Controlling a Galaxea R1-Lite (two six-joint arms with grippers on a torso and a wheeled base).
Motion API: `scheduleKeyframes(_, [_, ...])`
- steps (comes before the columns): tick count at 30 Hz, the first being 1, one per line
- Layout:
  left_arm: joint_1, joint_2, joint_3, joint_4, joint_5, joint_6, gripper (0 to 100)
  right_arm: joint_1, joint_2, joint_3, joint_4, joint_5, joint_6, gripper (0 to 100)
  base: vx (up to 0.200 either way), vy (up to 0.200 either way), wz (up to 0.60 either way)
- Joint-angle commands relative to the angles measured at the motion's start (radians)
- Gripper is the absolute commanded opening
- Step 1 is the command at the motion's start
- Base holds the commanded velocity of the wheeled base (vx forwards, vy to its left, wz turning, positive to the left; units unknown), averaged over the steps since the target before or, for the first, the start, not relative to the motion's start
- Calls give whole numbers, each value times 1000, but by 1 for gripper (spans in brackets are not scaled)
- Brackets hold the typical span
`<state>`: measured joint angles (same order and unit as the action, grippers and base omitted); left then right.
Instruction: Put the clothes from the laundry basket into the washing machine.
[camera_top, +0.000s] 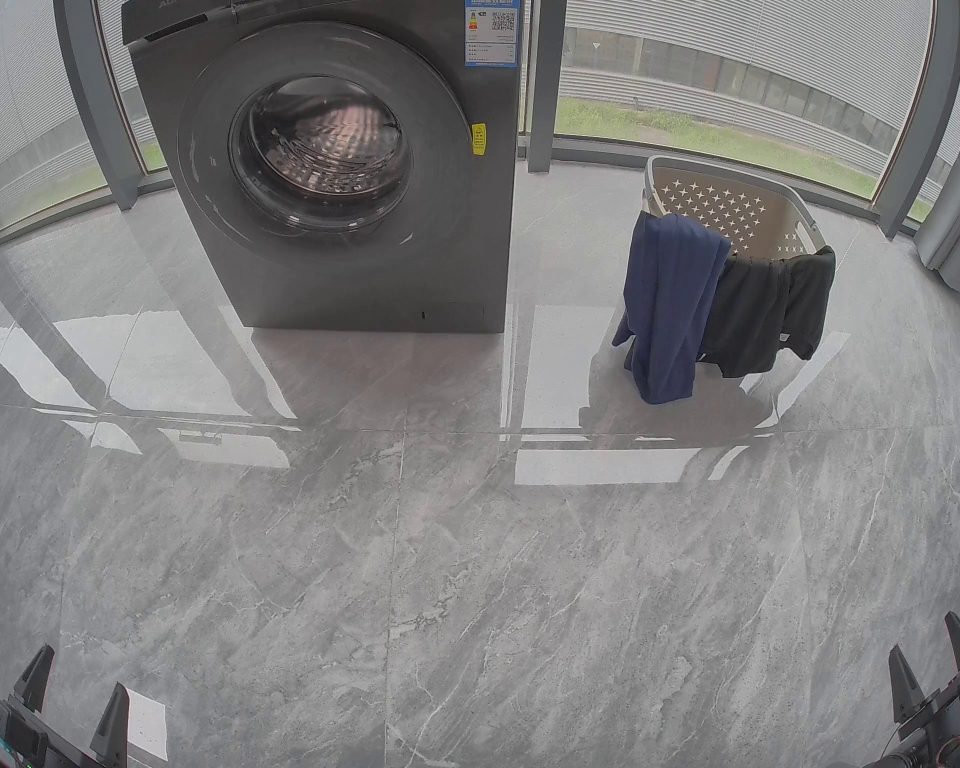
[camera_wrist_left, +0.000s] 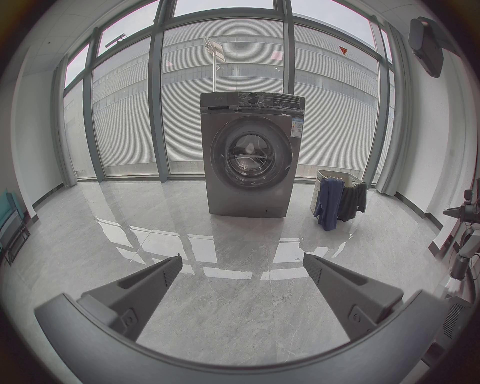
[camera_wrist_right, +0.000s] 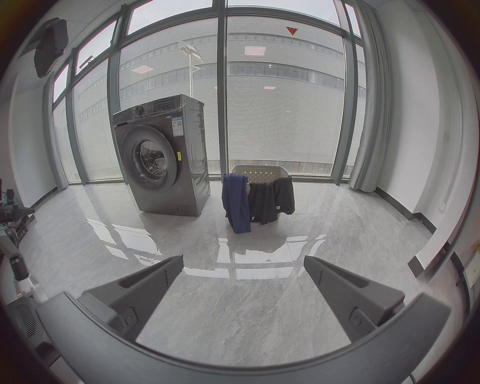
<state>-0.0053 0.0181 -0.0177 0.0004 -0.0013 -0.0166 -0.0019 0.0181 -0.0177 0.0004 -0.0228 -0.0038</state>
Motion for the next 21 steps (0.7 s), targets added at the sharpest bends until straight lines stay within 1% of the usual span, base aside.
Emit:
scheduleKeyframes(1, [-1,-18,16,0,0,-2,100,-1,-6,16,0,10,-2,100,0,0,0])
scheduleKeyframes(13, [-1,-18,16,1,0,-11,100,0,-6,16,0,14,-1,100,0,0,0])
scheduleKeyframes(21, [-1,-18,16,1,1,-11,100,0,-6,16,1,12,1,100,200,0,0])
